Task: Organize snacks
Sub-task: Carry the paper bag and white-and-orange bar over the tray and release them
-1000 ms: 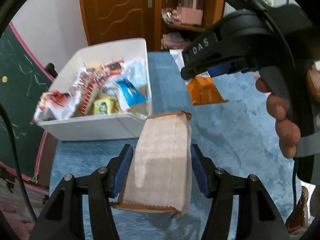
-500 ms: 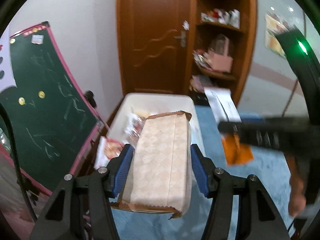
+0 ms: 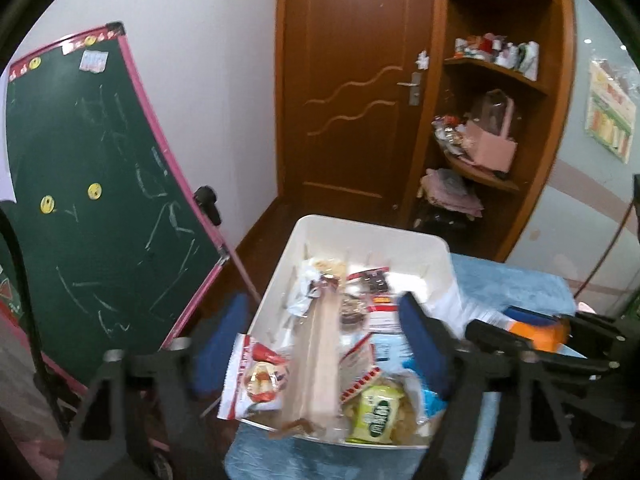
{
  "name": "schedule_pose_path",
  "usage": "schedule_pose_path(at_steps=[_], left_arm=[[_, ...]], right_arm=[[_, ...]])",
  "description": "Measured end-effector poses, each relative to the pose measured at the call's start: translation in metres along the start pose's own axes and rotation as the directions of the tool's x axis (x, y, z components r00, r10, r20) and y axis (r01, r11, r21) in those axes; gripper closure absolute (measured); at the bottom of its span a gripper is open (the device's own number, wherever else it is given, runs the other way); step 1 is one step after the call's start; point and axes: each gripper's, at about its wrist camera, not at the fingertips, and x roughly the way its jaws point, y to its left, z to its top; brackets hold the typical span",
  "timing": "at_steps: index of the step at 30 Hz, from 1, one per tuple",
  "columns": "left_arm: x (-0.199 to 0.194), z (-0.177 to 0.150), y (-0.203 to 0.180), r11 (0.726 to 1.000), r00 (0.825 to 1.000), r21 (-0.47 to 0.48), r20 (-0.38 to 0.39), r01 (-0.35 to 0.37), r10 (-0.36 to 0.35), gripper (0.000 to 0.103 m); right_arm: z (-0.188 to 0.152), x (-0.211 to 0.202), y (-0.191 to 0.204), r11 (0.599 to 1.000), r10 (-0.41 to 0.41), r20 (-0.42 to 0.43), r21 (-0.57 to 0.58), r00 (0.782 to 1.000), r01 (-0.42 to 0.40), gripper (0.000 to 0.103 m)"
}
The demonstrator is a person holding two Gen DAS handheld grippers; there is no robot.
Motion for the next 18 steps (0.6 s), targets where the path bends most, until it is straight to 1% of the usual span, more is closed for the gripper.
schedule_pose_path(at_steps=[2,4,6,8,12,16,18], left_arm=[[0.005,-0.003,0.005,1.0,1.0,-0.013,0.0,0.014,-0.014,0.013],[0.008,-0.006,0.006,0.999,1.0,-0.016,-0.011,0.028,-0.029,0.013],[0.012,-0.009,0.005,1.0,0.999,-0.008,-0.023,0.025,-0.025,0.013],[0.01,-0.012,0.003,1.0,1.0,-0.001,-0.02,0.021,-0.021,0.013],[0.001,-0.017,-0.003,0.999,0.999,0.001,-0.019,0.033,-0.033,0.013],[-0.01,-0.021,-0.01,0.999,0.999,0.017,-0.028,0.038,-0.037,0.013],[-0.019,-0.025,-0.016,0.998,0.998,0.03,-0.026,0.05,-0.049,0.013]], right_arm=[[-0.002,0.006,-0.008,0.998,0.053,-0.017,0.041,0.998,-0.052,0.059],[-0.006,0.01,-0.013,0.995,0.078,-0.021,0.065,0.997,-0.077,0.059],[-0.008,0.011,-0.012,0.995,0.08,-0.023,0.063,0.997,-0.079,0.059],[-0.011,0.009,-0.01,0.996,0.064,-0.017,0.063,0.998,-0.063,0.059],[-0.019,0.001,-0.014,0.994,0.072,-0.009,0.081,0.997,-0.071,0.059],[-0.028,-0.016,-0.018,0.991,0.077,0.017,0.104,0.997,-0.079,0.059],[-0.034,-0.028,-0.02,0.993,0.057,0.035,0.104,0.998,-0.06,0.059]])
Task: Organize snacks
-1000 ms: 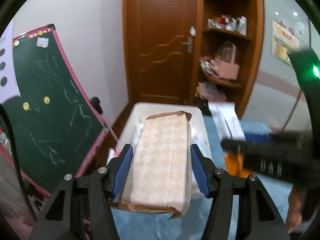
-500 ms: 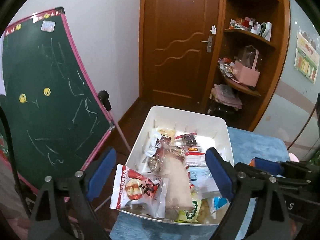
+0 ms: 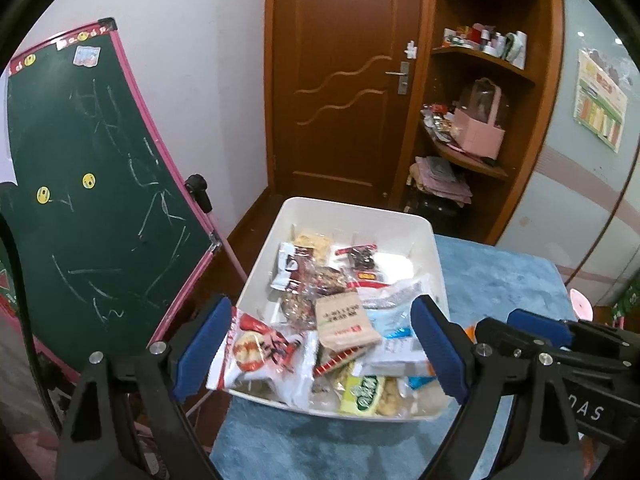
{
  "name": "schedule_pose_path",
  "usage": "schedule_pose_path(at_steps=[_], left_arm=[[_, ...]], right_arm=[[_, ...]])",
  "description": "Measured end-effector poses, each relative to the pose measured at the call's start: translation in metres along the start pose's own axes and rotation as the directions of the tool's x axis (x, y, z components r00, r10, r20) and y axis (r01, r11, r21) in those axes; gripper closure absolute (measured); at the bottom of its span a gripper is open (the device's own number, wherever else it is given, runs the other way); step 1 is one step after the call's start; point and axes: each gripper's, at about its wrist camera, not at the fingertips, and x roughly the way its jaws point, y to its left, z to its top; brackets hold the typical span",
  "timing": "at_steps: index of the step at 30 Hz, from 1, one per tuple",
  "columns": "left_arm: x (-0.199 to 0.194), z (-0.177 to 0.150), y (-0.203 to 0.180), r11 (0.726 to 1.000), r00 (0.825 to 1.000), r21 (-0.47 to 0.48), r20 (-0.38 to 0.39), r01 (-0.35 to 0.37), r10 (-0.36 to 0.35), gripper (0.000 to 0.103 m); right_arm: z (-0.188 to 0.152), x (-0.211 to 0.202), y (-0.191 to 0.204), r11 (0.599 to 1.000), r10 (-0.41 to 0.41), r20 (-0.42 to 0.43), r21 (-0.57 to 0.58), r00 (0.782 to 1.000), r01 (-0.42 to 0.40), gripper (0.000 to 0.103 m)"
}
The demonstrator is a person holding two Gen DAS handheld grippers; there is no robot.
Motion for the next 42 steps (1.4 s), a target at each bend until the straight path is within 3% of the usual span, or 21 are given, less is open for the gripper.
schedule_pose_path(at_steps=[12,16,21,28,33,42], left_arm=[[-0.062,-0.032,-0.05,0.993,0.996,0.082,-0.045,0.083,-0.08,0.01],[-0.083,-0.042,-0.066,0.991,0.997,0.112,-0.035,0.073,-0.07,0.002],[-0.111,-0.054,-0.084,0.985,0.995,0.142,-0.026,0.102,-0.1,0.001],[-0.143,-0.071,-0.108,0.979,0.989,0.144,-0.033,0.144,-0.141,0.001],[-0.155,-0.079,-0.119,0.973,0.982,0.148,-0.083,0.18,-0.169,0.001],[-0.169,-0.094,-0.131,0.968,0.987,0.206,-0.098,0.144,-0.127,0.001]], right_arm=[[-0.046,-0.092,-0.014,0.993,-0.117,0.103,0.007,0.988,0.117,0.059],[-0.062,-0.119,-0.019,0.988,-0.154,0.132,0.018,0.979,0.153,0.059],[-0.087,-0.149,-0.033,0.983,-0.18,0.154,0.067,0.972,0.171,0.048],[-0.127,-0.188,-0.037,0.97,-0.24,0.178,0.091,0.954,0.227,0.047],[-0.144,-0.209,-0.041,0.964,-0.257,0.178,0.113,0.95,0.24,0.047],[-0.159,-0.227,-0.047,0.956,-0.274,0.187,0.158,0.943,0.246,0.039]])
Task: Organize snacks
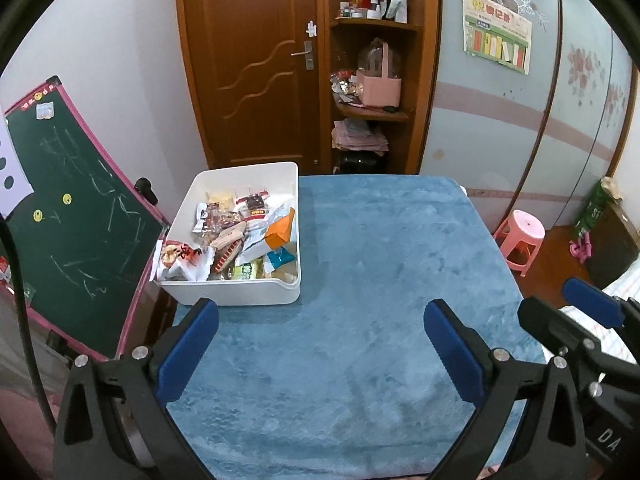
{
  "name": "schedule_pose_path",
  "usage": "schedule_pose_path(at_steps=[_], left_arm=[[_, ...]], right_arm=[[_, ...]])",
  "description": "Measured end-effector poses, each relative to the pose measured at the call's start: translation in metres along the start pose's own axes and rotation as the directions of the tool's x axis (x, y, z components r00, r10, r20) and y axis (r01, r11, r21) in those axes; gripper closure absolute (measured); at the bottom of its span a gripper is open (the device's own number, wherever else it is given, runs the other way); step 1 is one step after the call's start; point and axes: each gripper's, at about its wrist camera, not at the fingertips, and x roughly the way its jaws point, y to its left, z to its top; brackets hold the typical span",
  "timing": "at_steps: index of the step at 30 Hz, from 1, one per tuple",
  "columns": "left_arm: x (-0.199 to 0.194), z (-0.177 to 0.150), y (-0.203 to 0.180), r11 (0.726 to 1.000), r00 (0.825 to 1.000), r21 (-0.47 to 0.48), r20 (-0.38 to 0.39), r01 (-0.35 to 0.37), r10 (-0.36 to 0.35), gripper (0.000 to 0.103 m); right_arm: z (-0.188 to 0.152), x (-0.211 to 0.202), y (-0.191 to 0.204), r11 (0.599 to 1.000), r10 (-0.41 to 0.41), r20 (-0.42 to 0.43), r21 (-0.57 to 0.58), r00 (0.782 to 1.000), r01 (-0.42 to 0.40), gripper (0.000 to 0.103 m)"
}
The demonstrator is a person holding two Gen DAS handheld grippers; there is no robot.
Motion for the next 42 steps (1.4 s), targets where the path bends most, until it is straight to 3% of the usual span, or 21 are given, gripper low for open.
schedule_pose_path(at_steps=[16,42], left_arm=[[0.011,-0.002,0.0,1.0,0.999,-0.023,-0.048,-0.011,0.01,0.001],[0.02,-0.001,0.002,1.0,0.998,-0.026,-0.068,-0.004,0.002,0.001]], right_arm=[[-0.005,0.011,-0.01,0.999,0.043,-0.04,0.03,0.998,-0.042,0.039],[-0.003,0.021,-0.013,0.998,0.04,-0.062,0.043,0.997,-0.037,0.039]])
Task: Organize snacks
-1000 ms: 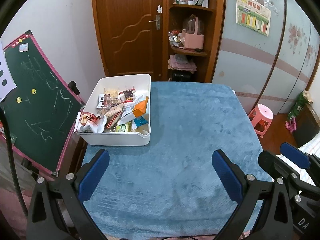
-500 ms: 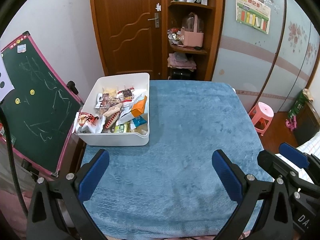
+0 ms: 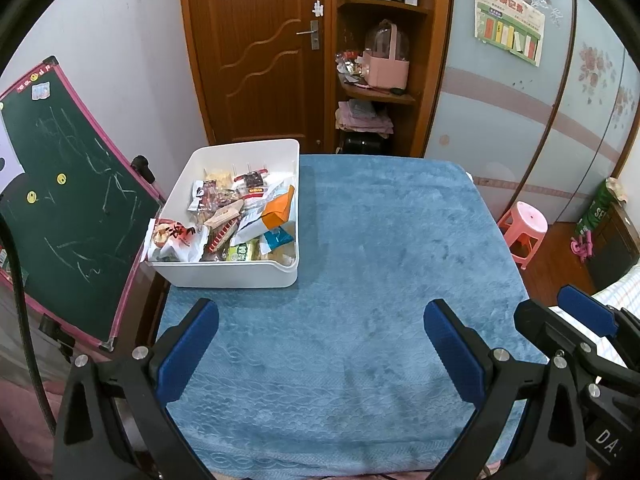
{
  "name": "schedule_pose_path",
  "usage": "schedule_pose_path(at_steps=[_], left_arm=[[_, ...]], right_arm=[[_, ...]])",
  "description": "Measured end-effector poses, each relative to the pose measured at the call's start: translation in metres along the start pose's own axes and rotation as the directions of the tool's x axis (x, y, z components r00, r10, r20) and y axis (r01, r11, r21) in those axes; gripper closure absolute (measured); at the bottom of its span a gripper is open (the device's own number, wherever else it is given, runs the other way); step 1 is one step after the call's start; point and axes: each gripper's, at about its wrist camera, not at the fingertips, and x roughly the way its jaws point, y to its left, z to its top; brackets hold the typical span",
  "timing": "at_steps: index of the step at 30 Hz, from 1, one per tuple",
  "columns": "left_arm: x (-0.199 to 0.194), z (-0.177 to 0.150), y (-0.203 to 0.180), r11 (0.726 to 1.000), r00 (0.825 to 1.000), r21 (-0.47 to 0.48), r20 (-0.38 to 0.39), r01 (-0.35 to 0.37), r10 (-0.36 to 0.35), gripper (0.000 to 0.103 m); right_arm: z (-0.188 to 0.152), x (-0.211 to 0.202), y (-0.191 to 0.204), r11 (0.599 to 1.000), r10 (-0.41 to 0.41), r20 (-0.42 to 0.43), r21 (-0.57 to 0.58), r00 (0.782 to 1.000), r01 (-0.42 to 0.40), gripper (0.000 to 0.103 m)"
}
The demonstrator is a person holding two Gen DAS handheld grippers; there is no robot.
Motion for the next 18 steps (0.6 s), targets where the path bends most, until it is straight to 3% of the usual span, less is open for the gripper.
schedule_pose_path(at_steps=[18], left_arm=[[0.01,-0.0065,0.001,1.0,1.0,0.001,-0.03,0.0,0.0,0.001]], right_arm=[[-0.0061,0.0096,-0.0049,1.0,0.008,-0.024,0.011,1.0,-0.008,0.039]])
